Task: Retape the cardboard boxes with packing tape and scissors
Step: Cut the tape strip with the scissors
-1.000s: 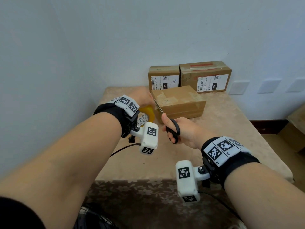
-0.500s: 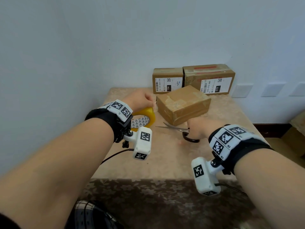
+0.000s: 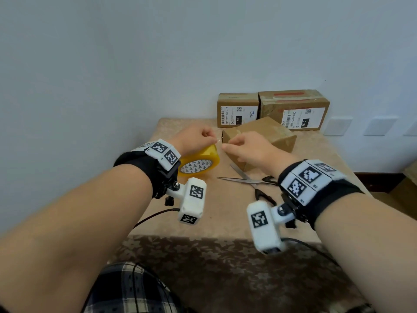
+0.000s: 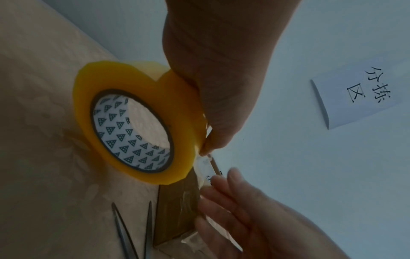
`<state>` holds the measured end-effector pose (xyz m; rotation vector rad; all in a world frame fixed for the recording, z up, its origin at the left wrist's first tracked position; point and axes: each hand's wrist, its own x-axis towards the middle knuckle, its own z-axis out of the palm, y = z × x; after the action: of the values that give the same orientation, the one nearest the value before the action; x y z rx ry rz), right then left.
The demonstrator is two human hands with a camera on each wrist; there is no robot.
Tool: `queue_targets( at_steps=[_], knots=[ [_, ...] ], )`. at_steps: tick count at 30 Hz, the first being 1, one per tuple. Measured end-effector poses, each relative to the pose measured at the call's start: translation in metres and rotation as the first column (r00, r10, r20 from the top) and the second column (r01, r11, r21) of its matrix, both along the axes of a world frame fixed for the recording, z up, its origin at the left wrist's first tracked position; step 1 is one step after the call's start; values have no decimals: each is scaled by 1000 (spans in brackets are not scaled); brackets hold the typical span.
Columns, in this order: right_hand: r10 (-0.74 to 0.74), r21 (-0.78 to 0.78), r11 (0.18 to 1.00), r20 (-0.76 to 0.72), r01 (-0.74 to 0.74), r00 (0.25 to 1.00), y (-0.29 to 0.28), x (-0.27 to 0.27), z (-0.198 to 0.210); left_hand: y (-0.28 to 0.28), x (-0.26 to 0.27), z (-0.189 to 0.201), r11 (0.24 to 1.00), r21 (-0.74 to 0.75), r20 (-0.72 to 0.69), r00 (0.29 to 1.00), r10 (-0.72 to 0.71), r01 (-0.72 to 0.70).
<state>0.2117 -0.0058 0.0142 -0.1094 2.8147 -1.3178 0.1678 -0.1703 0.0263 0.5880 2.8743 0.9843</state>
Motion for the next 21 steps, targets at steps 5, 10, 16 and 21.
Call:
queue_targets(
  at_steps=[5,10,16,21],
  knots=[
    [-116,-341,929,102,144,988,-30,-13,-10,-8,2,1,999,-3,48,998,-35,35],
    [-167,-337,922,93,188,982,-34,-20,-14,-19,5,-1,998,12,65,996,-57,56],
    [-266,-312,920,-59,236,962,-41,-16,-18,-25,-2,4,962,-271,97,994,56,-27],
    [-263,-260,943,-191,210,946,-39,-15,-11,-20,1,4,951,-306,-30,999,42,-49]
  ],
)
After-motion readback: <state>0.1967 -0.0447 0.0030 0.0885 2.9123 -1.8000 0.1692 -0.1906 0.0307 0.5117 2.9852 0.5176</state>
